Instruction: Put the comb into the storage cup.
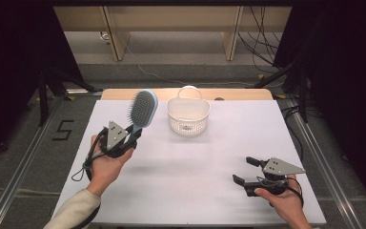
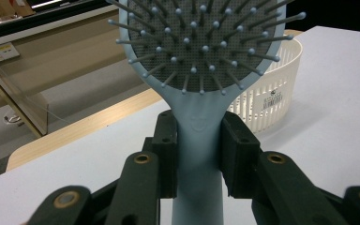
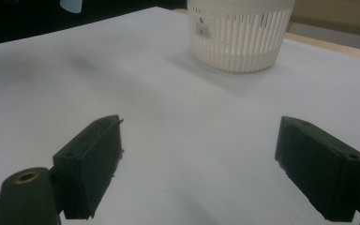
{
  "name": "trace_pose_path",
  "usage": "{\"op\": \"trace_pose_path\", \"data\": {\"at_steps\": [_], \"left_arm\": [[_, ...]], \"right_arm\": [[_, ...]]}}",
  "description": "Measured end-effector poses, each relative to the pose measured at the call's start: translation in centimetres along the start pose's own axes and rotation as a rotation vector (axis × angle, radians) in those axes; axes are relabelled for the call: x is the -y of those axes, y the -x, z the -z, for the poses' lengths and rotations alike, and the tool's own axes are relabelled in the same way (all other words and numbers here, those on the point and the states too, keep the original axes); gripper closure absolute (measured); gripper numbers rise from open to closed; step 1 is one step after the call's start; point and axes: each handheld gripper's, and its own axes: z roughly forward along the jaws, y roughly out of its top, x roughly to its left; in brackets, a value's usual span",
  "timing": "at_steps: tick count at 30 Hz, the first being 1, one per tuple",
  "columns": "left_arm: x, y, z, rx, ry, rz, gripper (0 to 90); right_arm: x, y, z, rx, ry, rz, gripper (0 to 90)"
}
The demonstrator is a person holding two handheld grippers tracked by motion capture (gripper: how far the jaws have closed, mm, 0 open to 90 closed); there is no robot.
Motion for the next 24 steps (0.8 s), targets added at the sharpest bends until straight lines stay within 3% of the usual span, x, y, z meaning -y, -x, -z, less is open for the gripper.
{"op": "trace_pose_path", "data": {"at_steps": [24], "left_arm": [[-0.37, 0.46, -0.61, 0.015, 0.004, 0.001, 70.1]], "right_arm": [[0.01, 0.02, -0.01, -0.001, 0.004, -0.001, 15.8]]}}
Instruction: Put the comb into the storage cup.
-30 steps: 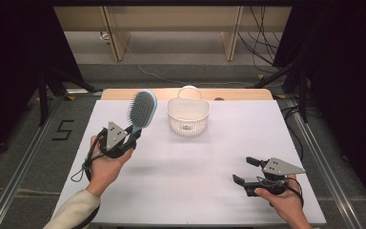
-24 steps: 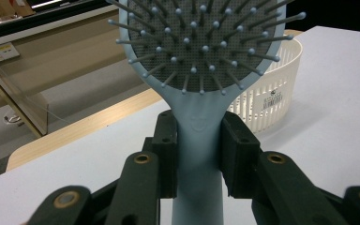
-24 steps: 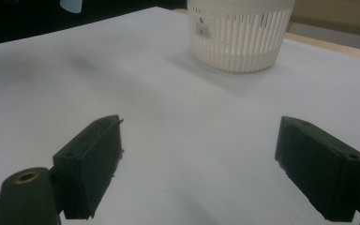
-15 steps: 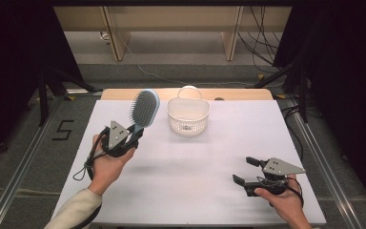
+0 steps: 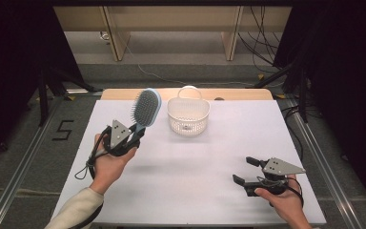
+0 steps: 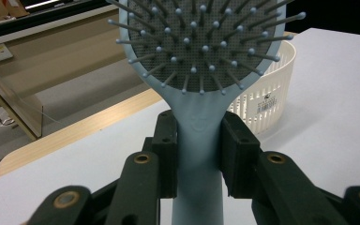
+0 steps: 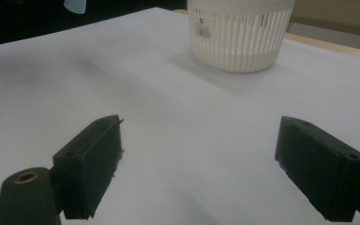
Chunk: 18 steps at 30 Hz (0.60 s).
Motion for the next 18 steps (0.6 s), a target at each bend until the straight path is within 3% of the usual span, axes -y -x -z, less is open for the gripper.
{"op": "trace_pose_path", "data": {"at_steps": [18], "left_arm": [[-0.4, 0.22, -0.23, 0.009, 0.009, -0.003, 70.0]], "right_arm": [[-0.01, -0.03, 0.01, 0.0, -0.001, 0.0, 15.8]]}}
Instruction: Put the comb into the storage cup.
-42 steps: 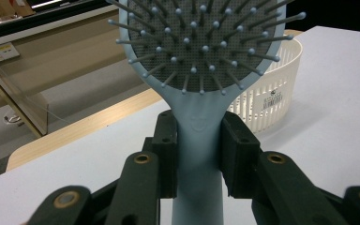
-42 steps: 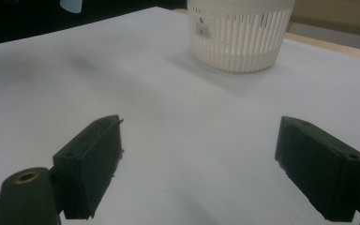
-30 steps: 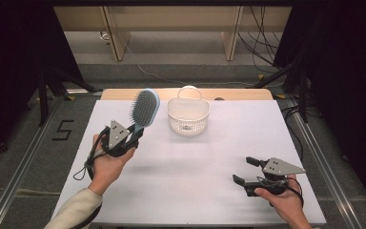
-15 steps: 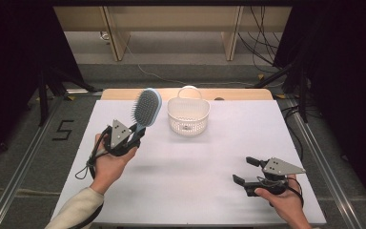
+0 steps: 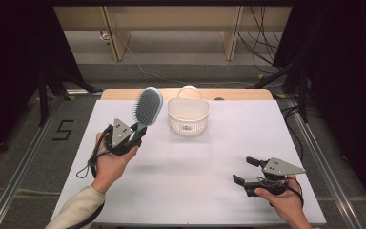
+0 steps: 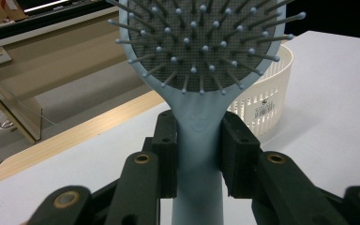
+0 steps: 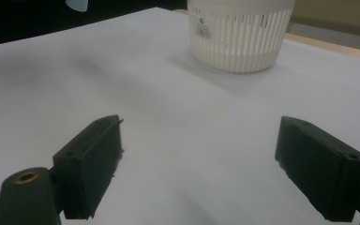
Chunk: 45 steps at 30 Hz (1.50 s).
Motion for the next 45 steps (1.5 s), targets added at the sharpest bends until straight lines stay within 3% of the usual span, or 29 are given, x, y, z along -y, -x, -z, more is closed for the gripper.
{"op": "trace_pose_path", "data": {"at_steps": [45], "left_arm": [[-0.35, 0.0, -0.58, 0.001, -0.004, -0.013, 70.0]], "right_arm": [[0.0, -0.03, 0.0, -0.005, 0.0, 0.0, 15.8]]}}
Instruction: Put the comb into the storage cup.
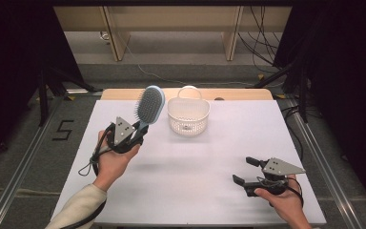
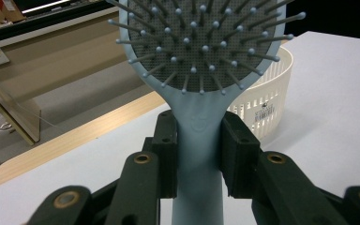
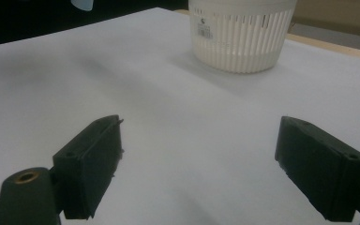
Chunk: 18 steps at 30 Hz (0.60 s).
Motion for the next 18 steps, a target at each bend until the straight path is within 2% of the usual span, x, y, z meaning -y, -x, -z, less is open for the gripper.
{"op": "trace_pose_path", "data": {"at_steps": [18], "left_arm": [[-0.56, -0.13, -0.26, -0.006, 0.015, 0.004, 70.0]], "right_arm": [[0.02, 0.01, -0.04, 0.001, 0.002, -0.004, 15.8]]}}
